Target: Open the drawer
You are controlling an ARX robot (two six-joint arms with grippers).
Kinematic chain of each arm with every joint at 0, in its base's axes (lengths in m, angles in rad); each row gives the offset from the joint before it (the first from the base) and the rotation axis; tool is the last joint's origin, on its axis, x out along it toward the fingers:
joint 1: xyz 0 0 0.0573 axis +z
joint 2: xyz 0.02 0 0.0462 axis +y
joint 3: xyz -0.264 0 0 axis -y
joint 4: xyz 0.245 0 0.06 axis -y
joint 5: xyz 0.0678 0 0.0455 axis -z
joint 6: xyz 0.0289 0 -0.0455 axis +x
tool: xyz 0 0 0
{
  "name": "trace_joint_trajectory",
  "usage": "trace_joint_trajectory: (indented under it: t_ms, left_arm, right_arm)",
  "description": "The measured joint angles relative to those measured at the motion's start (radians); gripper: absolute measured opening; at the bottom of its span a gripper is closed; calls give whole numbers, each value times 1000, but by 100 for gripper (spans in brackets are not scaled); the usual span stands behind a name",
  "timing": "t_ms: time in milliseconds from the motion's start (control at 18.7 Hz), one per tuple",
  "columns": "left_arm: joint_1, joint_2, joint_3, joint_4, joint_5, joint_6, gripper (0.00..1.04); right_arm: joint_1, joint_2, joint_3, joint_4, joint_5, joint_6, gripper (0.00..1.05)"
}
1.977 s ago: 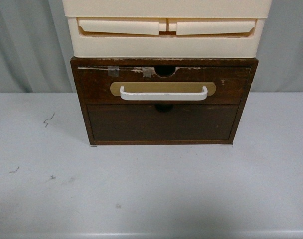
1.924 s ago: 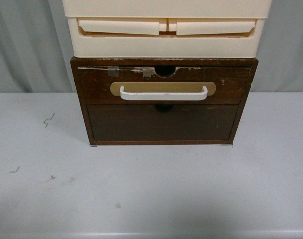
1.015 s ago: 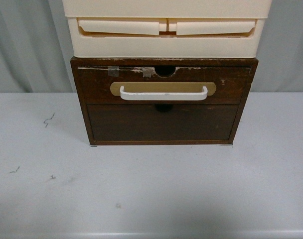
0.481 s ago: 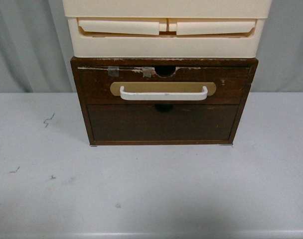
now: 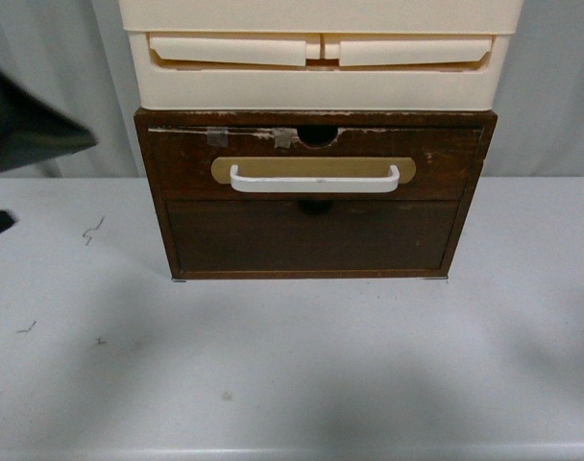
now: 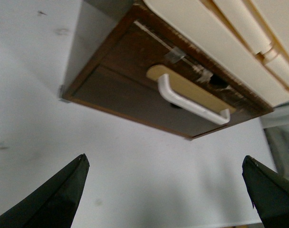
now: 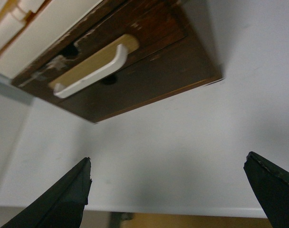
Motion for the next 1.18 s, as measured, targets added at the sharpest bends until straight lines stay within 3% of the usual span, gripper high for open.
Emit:
trace_joint_trajectory:
  t_ms: [53, 160, 427, 641, 908, 962, 1015, 1176]
  left_arm:
    - [-20, 105, 48, 89, 31, -64, 98]
    - [-56, 291, 134, 235, 85, -180, 98]
    - [-70, 596, 257, 504, 136, -407, 98]
    - [-81, 744, 293, 652, 141, -563, 98]
    - [-100, 866, 385, 666, 105, -658, 98]
    - [-99, 870, 394, 661, 101, -664, 92]
    - [-94, 870, 409, 644, 100, -663, 76]
    - [-90, 874, 420, 632, 97, -663, 60]
  right_arm:
    - [28, 116, 19, 112, -76, 127, 98]
    - [98, 301, 74, 290, -120, 314, 98]
    - [214, 667, 253, 598, -57, 570, 98]
    - [241, 792, 370, 653, 63, 687, 98]
    - [308, 914, 541, 604, 147, 720, 98]
    - [319, 932, 563, 593, 171, 720, 98]
    - [325, 943, 574, 583, 191, 720, 96]
    - [325, 948, 584, 578, 212, 716, 80]
